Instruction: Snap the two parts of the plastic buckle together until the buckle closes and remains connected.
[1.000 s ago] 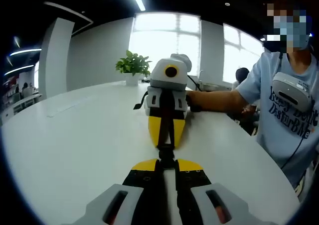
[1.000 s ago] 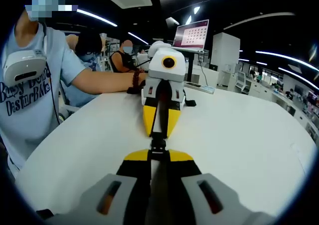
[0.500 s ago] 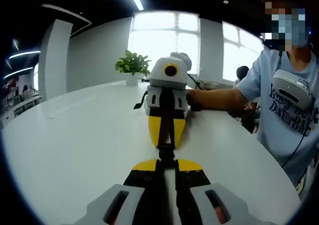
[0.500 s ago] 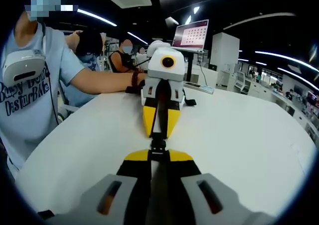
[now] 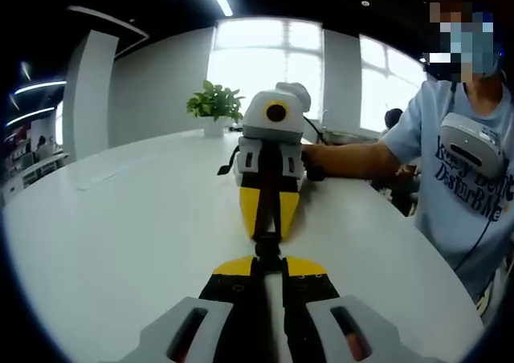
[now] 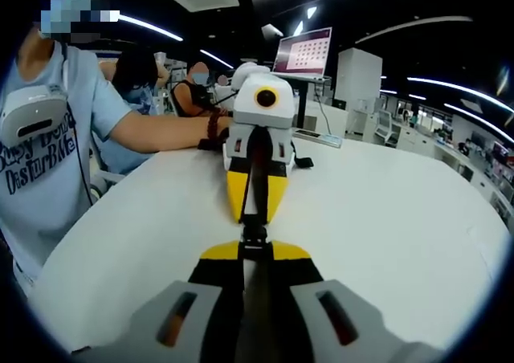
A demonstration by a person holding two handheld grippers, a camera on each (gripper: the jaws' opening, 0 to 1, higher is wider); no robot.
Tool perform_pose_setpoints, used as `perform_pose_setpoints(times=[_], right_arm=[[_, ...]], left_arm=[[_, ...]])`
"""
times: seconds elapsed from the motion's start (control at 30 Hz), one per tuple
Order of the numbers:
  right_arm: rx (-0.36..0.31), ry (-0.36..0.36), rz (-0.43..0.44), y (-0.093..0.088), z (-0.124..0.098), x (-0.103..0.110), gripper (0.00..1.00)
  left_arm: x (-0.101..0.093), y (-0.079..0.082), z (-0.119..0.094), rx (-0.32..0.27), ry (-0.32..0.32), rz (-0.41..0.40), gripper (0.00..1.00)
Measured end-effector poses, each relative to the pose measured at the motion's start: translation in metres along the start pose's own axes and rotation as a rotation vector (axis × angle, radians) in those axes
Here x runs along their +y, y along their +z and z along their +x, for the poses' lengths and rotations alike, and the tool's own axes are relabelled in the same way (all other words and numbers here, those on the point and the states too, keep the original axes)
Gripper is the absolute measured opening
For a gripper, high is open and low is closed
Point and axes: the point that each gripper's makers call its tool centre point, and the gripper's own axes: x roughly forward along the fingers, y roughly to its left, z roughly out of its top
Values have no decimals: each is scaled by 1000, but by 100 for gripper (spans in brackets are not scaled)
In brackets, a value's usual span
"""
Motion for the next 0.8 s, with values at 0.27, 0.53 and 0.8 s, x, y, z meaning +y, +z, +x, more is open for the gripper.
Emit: perform_pose_setpoints(times=[0.27, 0.53, 0.8], right_arm=[[-6, 3, -12, 0, 0, 1, 8], [-74, 94, -58, 15, -2, 19, 0], [-39, 189, -106, 20, 43, 45, 0]], left_arm=[[0, 0, 0, 0, -1, 4, 8], [-1, 1, 5, -11, -3, 8, 8], [-8, 3, 10, -9, 7, 14, 9]])
